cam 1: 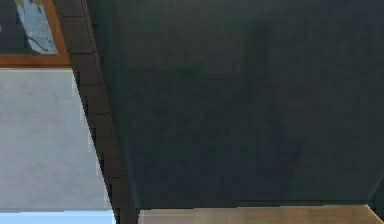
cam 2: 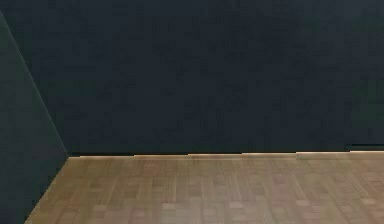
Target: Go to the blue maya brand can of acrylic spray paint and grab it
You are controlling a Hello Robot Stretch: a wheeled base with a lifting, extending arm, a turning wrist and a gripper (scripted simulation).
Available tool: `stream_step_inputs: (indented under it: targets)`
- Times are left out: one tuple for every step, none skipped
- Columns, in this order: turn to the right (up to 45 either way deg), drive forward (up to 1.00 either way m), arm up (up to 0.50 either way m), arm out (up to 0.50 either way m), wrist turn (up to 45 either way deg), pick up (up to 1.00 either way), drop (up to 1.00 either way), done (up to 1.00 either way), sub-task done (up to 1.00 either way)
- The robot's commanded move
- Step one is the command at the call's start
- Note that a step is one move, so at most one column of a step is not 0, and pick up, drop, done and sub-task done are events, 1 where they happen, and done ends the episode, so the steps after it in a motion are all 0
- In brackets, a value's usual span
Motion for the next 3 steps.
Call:
stream_step_inputs:
  targets:
    - [0.0, 0.10, 0.00, 0.00, 0.0, 0.00, 0.00, 0.00, 0.00]
    - [-39.0, 0.00, 0.00, 0.00, 0.0, 0.00, 0.00, 0.00, 0.00]
    - [0.0, 0.45, 0.00, 0.00, 0.0, 0.00, 0.00, 0.00, 0.00]
